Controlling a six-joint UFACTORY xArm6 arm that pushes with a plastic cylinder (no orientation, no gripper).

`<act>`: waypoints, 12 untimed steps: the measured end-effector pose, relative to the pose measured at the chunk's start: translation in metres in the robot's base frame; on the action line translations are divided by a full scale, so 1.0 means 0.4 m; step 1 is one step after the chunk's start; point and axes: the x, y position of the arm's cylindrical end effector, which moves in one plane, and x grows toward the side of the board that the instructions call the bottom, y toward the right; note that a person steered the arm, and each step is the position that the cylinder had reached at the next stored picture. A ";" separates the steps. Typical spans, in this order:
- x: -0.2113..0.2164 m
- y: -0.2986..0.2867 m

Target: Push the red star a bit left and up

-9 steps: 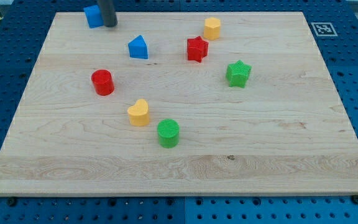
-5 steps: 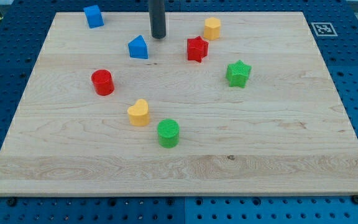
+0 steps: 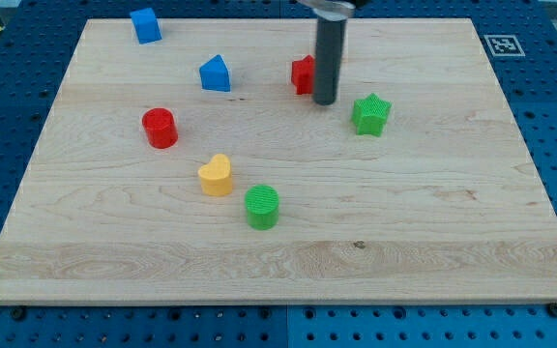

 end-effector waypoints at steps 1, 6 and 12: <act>-0.004 0.027; -0.073 -0.185; -0.238 -0.344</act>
